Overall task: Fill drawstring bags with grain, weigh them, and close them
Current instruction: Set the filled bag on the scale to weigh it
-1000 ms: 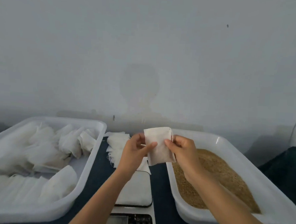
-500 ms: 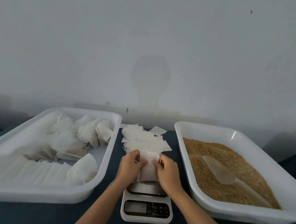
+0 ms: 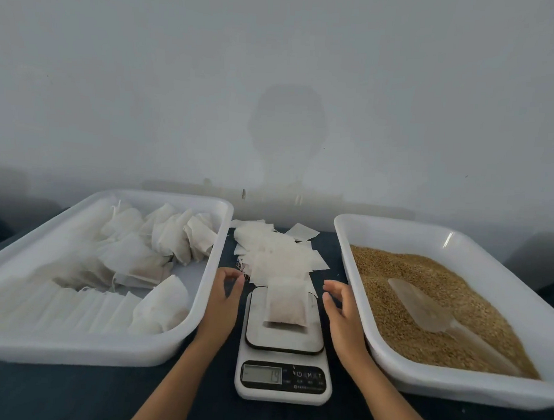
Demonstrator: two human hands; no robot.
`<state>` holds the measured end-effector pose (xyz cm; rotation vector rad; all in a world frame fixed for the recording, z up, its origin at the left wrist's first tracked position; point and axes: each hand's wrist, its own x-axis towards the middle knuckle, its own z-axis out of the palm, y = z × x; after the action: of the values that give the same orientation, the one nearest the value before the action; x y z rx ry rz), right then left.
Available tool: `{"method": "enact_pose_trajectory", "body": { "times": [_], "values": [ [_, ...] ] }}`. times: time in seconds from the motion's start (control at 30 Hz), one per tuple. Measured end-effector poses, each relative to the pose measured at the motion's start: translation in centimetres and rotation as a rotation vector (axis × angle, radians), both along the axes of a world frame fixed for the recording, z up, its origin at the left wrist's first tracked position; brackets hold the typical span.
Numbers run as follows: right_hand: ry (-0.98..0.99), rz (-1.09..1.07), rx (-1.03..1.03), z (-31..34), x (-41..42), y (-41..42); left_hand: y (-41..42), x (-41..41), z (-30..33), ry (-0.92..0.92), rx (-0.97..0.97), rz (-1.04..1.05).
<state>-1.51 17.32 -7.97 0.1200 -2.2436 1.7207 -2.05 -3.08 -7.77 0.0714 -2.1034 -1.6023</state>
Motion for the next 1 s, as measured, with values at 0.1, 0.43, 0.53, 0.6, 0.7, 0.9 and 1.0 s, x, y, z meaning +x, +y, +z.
{"method": "enact_pose_trajectory", "body": {
  "times": [0.1,0.43,0.53,0.6,0.7,0.9,1.0],
  "values": [
    [0.004,0.0,-0.06,-0.8,0.3,0.3,-0.2,0.2,-0.5,-0.004,0.014,-0.016],
    [0.034,0.016,-0.109,-1.5,0.0,0.4,-0.3,0.0,-1.0,0.001,0.07,-0.001],
    [0.035,0.021,-0.104,-1.5,0.0,0.4,-0.4,-0.1,-1.2,0.004,0.078,0.004],
    [0.042,0.021,-0.098,-1.4,0.1,0.4,-0.4,-0.1,-1.2,0.006,0.084,-0.003],
    [0.044,0.022,-0.093,-1.2,0.1,0.4,-0.5,-0.1,-1.4,-0.005,0.087,-0.012],
    [-0.036,0.012,-0.002,-0.1,-1.4,-0.5,0.3,-0.8,0.3,0.0,-0.047,-0.133],
    [-0.117,-0.02,0.091,0.6,-2.6,-1.3,1.6,-1.4,1.4,-0.013,-0.127,-0.172]
  ]
}}
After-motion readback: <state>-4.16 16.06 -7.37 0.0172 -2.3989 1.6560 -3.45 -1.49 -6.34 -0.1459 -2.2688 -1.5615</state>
